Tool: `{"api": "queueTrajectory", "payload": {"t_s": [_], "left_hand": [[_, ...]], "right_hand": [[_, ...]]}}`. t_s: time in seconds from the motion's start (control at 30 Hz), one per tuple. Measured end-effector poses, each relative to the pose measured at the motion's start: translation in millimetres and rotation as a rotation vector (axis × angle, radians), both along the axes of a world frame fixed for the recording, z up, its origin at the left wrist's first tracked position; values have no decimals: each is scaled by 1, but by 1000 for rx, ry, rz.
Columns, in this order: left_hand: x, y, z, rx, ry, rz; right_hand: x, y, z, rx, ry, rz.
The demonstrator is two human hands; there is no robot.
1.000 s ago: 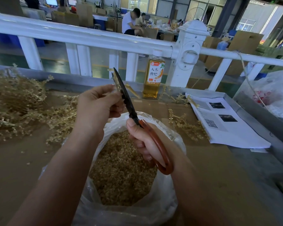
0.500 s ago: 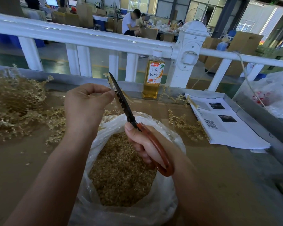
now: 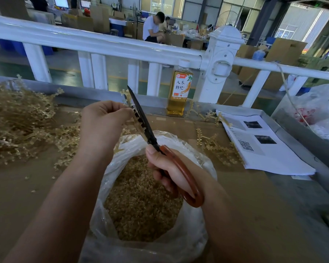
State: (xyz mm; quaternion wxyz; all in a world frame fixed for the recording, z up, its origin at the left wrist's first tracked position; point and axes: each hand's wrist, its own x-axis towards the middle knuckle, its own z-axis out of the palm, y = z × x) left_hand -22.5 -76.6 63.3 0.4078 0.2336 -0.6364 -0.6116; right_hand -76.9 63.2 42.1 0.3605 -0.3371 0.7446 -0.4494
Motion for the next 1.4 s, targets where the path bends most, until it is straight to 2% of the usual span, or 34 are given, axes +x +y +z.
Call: {"api": "queueTrajectory", "payload": {"t_s": [0.1, 0.47, 0.6, 0.9, 1.4], "left_hand": [[0, -2, 0, 47, 3, -26], [3, -2, 1, 83, 47, -69], [4, -3, 2, 134, 135, -47], [1, -4, -1, 125, -53, -126], [0, -3, -2, 132, -43, -135]], "right_hand": [[0, 0, 1, -33, -44, 8], [-2, 3, 2, -42, -23, 49], [-2, 3, 2, -31, -32, 50], [-4, 1, -1, -58, -17, 37], [-1, -2, -1, -99, 46, 17]]}}
